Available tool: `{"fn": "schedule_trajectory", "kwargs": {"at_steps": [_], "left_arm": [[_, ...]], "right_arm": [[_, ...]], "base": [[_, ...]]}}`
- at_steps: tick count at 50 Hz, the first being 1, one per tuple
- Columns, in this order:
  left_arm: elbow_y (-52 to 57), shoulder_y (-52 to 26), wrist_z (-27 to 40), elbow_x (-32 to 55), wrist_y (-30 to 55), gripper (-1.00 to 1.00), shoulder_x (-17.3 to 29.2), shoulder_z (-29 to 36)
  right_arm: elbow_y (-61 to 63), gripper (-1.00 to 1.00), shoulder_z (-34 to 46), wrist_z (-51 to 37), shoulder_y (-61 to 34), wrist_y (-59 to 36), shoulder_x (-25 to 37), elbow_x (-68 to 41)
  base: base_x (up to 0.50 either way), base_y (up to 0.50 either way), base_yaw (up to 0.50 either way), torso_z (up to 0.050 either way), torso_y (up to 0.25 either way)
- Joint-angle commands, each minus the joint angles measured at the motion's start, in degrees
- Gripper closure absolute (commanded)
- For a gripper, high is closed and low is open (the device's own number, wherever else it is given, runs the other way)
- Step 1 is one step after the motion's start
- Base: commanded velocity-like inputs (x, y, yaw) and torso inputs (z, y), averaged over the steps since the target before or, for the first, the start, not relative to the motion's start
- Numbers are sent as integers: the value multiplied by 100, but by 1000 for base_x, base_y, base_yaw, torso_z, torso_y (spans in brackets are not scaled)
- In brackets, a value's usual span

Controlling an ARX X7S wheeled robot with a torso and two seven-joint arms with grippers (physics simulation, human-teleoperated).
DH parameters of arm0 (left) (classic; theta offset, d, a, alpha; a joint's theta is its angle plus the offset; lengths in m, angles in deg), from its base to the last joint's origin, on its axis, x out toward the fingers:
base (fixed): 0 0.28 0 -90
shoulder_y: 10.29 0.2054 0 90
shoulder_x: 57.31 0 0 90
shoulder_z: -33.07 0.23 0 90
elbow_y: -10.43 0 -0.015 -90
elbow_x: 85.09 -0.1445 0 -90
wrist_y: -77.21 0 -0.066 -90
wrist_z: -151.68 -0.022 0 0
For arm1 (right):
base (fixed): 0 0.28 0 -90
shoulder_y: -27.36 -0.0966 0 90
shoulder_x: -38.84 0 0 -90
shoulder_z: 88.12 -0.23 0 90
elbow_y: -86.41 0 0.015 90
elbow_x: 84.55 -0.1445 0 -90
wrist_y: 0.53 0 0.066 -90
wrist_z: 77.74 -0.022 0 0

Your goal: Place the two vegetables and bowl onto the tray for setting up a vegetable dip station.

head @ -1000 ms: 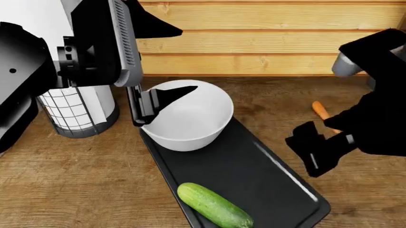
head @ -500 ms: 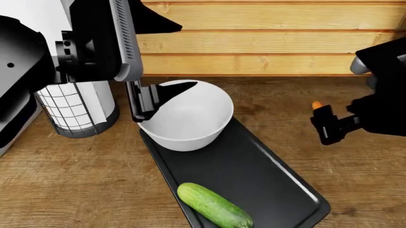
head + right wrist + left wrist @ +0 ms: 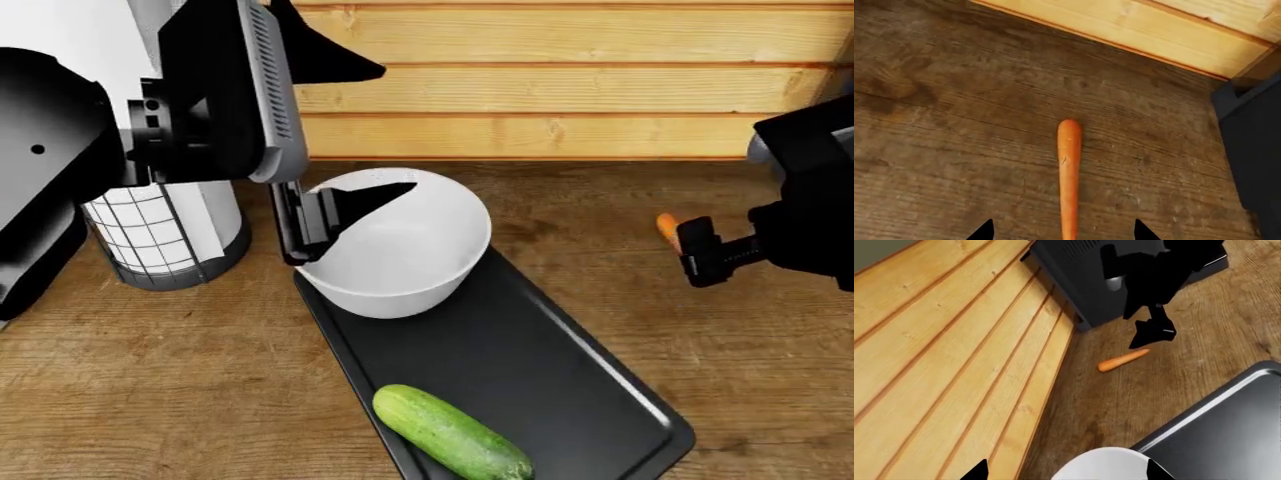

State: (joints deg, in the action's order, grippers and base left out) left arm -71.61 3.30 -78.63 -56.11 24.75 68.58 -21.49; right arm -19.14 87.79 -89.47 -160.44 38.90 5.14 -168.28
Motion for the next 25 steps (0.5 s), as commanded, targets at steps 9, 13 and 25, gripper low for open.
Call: {"fn": "schedule_trajectory", "kwargs": {"at_steps": [9, 13, 25], "left_arm": [[50, 34, 33, 5, 52, -100, 24, 58], [62, 28, 32, -7, 67, -100, 41, 80], [58, 36, 57, -15, 82, -100, 28, 116]], "right_arm": [[-1073, -100, -570, 758, 868, 1281, -210, -639], [-1205, -100, -590, 764, 1108, 1586, -262, -595], [-1716, -100, -439, 723, 1431, 2186, -487, -42]], "base": [[0, 0, 0, 0, 0], [0, 0, 0, 0, 0], [0, 0, 0, 0, 0]]}}
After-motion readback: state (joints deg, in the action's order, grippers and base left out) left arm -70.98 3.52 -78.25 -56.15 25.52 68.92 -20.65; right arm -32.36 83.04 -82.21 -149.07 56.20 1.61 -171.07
